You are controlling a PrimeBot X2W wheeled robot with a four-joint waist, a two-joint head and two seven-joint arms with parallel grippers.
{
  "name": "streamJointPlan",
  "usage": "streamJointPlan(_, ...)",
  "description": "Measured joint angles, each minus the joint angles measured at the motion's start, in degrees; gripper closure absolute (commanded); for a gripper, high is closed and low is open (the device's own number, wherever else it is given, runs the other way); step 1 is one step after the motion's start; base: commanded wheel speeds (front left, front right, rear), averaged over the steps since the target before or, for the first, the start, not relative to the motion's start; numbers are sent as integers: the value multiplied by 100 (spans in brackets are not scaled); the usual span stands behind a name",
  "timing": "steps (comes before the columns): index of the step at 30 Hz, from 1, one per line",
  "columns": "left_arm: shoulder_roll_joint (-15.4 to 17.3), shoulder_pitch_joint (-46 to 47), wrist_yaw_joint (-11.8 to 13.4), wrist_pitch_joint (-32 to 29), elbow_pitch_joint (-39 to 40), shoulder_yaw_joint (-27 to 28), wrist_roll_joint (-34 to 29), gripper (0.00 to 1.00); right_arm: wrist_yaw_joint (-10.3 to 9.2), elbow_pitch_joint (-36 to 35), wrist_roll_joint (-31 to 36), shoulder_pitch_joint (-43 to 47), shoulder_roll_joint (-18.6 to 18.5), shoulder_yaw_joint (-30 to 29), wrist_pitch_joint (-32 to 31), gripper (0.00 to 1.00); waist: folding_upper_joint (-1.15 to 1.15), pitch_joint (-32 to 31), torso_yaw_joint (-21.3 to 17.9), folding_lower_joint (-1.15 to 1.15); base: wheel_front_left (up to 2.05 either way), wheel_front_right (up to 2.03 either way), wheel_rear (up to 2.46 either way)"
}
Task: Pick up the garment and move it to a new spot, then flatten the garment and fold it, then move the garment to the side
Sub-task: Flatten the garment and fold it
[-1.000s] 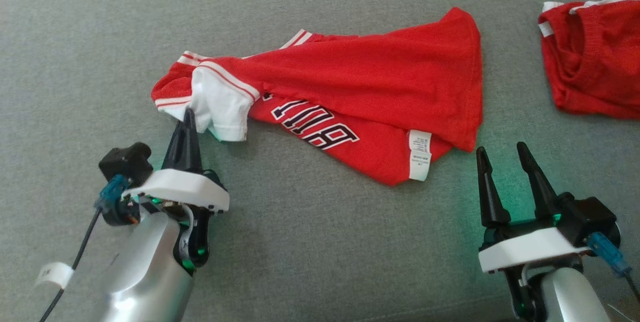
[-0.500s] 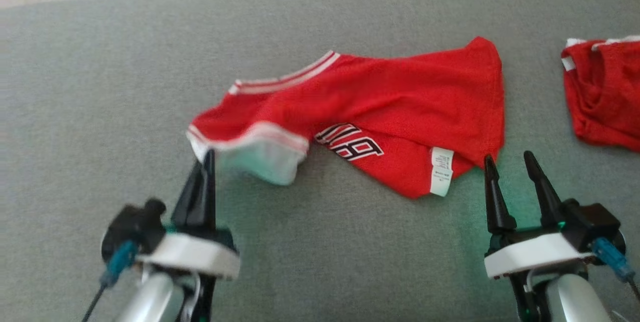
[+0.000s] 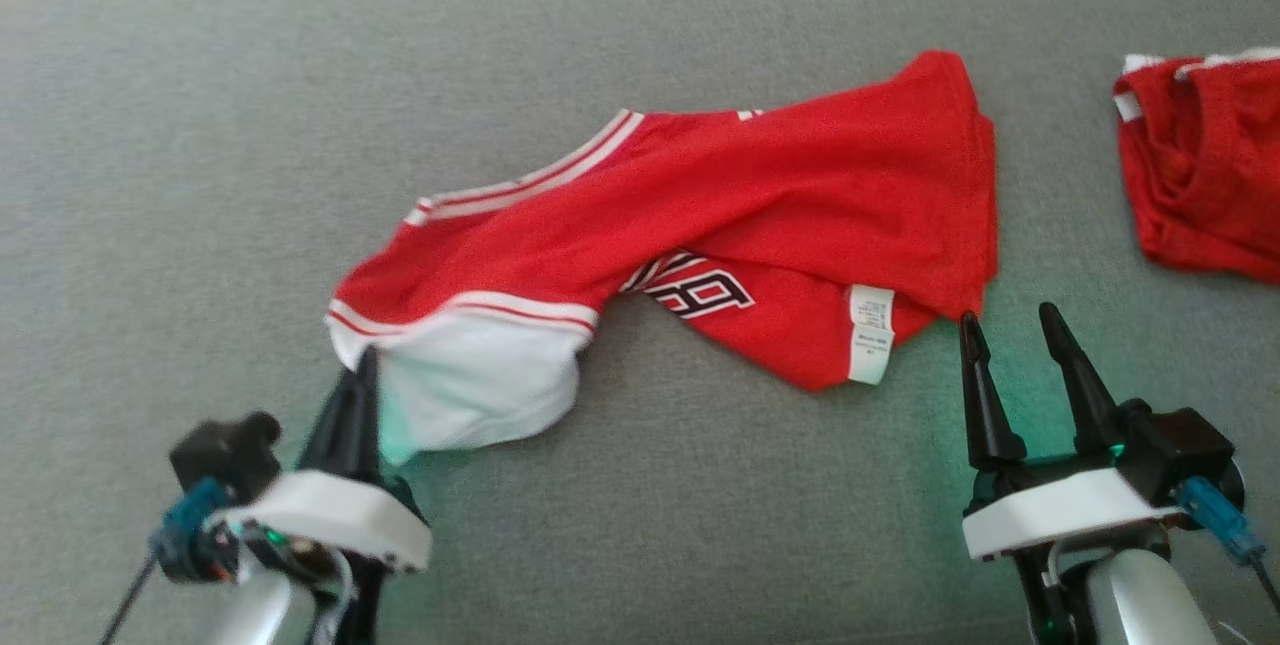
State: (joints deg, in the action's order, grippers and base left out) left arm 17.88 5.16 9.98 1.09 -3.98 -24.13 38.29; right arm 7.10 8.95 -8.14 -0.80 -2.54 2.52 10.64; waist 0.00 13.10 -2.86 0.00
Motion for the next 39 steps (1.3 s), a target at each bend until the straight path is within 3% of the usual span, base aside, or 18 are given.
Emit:
streamJointPlan(10,-172,1108,-328,587,-1486,191,44,98,0,-63,51,-199,0,-86,2,0,0,335,-296,1,0,0,0)
streamJointPlan(11,-212,1131,-350,679,-1567,188,43,57,0,-62,51,-200,0,-97,2,0,0,326,-292,1,0,0,0)
streamJointPlan(12,-248,1143,-355,768,-1630,183,26,4,0,-59,51,-199,0,-107,3,0,0,311,-281,1,0,0,0)
streamJointPlan(13,-271,1143,-400,851,-1684,180,-15,0,0,-59,56,-199,0,-120,4,0,0,290,-265,0,0,0,0)
streamJointPlan(25,-491,876,-525,1272,-1660,51,-308,0,0,10,66,-128,0,-199,53,0,0,-177,167,0,0,0,0)
streamJointPlan(39,-644,-352,-385,1318,-1401,-179,-446,0,0,193,9,475,1,-254,53,0,0,-1127,694,-1,0,0,0)
